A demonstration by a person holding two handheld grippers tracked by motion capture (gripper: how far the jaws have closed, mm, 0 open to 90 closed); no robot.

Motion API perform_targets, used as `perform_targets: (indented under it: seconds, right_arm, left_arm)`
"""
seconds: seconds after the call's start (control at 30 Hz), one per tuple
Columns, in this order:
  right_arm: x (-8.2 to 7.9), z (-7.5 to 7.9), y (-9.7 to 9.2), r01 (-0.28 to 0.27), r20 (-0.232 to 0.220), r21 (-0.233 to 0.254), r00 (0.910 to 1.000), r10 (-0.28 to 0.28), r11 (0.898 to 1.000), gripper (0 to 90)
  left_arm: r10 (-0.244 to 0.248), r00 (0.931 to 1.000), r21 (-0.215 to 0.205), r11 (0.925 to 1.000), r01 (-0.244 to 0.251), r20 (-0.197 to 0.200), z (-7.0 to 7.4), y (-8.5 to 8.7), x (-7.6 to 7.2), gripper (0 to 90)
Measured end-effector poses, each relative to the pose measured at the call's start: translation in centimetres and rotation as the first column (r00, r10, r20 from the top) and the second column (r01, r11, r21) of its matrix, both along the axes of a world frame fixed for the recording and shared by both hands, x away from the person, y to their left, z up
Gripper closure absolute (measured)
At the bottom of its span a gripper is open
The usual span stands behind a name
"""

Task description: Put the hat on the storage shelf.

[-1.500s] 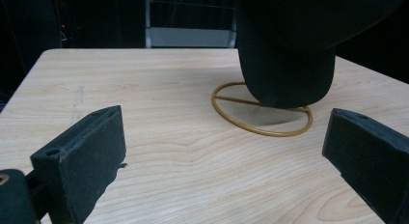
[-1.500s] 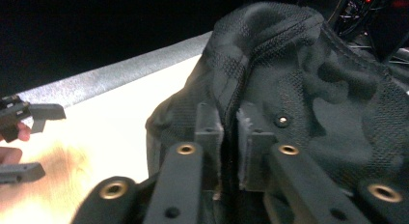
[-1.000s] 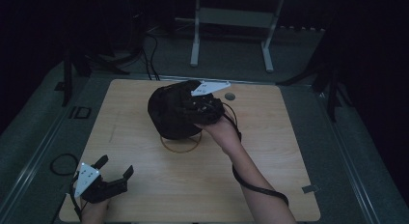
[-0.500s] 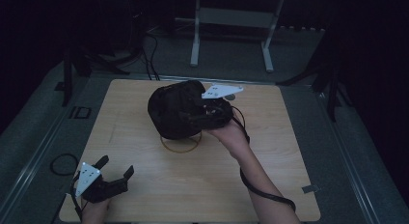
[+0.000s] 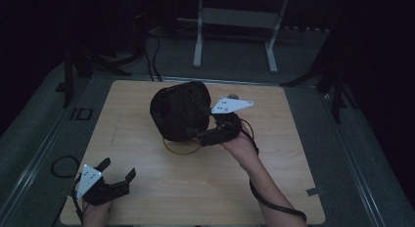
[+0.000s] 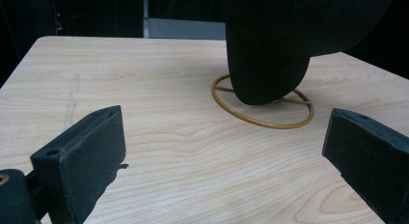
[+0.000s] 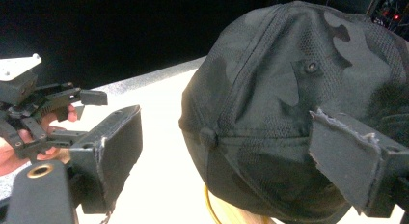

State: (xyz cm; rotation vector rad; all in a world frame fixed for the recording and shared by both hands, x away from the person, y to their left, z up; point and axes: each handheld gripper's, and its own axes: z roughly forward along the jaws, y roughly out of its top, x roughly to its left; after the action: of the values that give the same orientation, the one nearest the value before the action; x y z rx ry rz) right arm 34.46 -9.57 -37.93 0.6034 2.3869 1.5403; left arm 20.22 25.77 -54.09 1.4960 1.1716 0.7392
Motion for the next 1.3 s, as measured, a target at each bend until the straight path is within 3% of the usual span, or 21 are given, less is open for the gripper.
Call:
perform_targets:
  seconds: [0.27,0.7,0.83,1.13,1.3]
  right_arm:
    - [-0.4,-1.5,-0.7,0.002,0.026,-0.030,0.9997,-0.001,1.000,12.2]
    - [-1.2,-4.1,-2.0,0.005,0.013,-0.029,0.9999,-0.004,1.000,12.5]
    - [-1.5,-5.1,-2.3,-0.006,0.036,-0.046,0.9993,0.008,0.999,13.3]
    - [-1.9,-7.3,-3.4,-0.012,-0.012,-0.049,0.9999,0.012,0.999,13.3]
    - [-2.1,-8.5,-4.0,-0.001,-0.014,-0.058,0.9999,0.000,0.998,13.2]
  left_arm:
    - [-0.002,1.0000,-0.001,1.0000,0.002,-0.004,-0.1,0.2,0.0,2.1]
    - [-0.005,1.0000,0.000,1.0000,0.005,-0.003,-0.1,0.1,0.0,2.1]
    - [-0.006,1.0000,-0.003,1.0000,0.006,-0.008,-0.2,0.0,0.0,2.1]
    - [-0.013,0.9999,0.001,0.9999,0.013,-0.009,-0.3,-0.1,0.1,2.2]
    - [-0.012,0.9999,0.004,0.9999,0.012,-0.011,-0.3,-0.1,0.0,2.1]
